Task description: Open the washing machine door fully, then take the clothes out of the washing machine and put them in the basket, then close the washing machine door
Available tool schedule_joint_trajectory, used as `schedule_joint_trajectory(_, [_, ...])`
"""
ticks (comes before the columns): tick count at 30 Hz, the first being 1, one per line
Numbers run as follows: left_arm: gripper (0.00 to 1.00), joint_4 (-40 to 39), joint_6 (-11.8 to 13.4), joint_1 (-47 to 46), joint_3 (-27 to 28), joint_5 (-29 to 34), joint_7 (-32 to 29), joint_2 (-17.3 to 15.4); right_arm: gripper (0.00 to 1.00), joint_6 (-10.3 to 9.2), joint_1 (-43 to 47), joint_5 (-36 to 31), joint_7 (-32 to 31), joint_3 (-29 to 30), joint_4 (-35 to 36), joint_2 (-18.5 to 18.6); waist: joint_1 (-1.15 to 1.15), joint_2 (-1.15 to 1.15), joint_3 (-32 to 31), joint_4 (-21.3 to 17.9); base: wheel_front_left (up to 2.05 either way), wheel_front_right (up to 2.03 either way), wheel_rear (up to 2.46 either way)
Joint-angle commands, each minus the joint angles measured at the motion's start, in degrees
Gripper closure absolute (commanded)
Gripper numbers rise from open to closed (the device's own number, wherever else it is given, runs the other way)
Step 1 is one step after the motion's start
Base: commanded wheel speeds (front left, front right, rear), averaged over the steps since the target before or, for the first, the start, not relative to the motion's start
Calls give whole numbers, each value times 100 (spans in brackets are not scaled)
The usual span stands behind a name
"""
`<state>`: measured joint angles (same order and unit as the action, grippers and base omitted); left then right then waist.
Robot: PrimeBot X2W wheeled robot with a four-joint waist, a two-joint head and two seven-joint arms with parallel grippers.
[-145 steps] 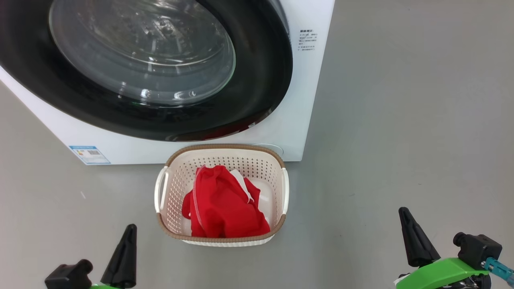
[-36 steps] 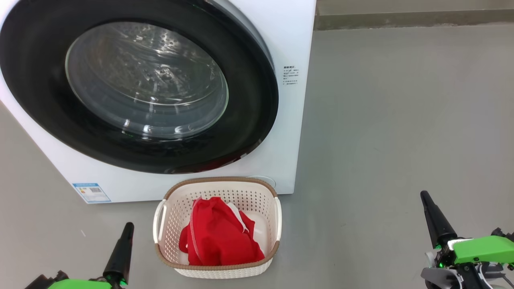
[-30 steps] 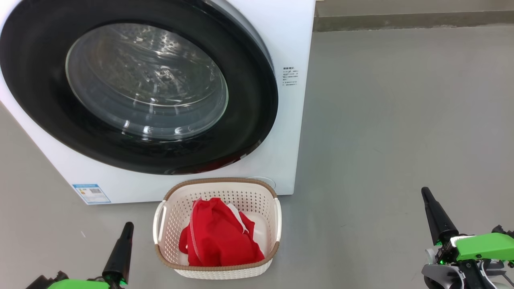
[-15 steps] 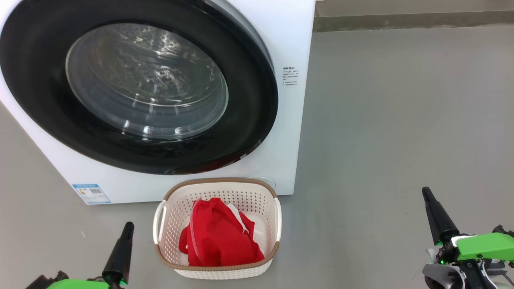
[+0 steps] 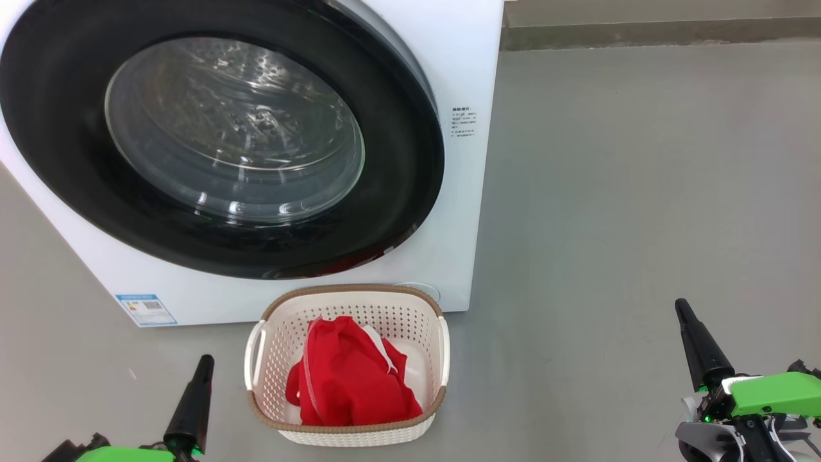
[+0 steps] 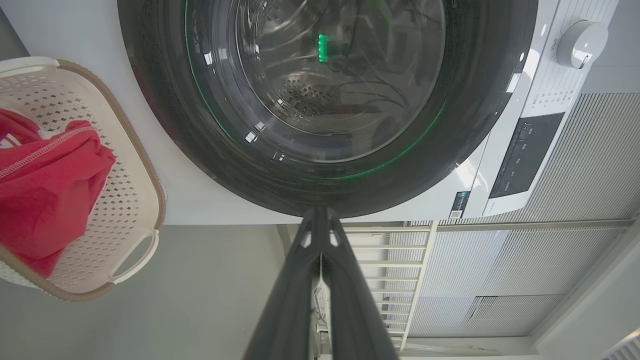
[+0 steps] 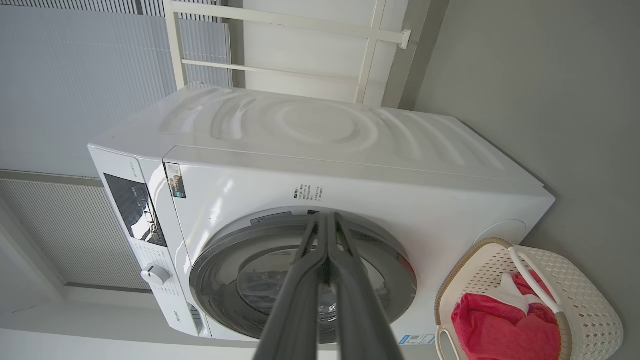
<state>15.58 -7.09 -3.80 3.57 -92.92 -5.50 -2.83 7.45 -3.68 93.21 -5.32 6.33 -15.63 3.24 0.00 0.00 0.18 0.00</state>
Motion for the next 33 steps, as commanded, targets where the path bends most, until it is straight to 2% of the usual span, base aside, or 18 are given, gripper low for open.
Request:
schedule_joint_trajectory(1, [100, -156, -40, -232, 217, 10, -36, -64, 100, 3, -240, -8, -23, -98, 167, 50, 0, 0, 0, 0, 0, 0, 0])
schedule_joint_trajectory(33, [100, -155, -40, -235, 248, 36, -60, -42, 100, 3, -243, -44, -57, -55, 164, 20, 0, 0, 0, 0, 0, 0, 0])
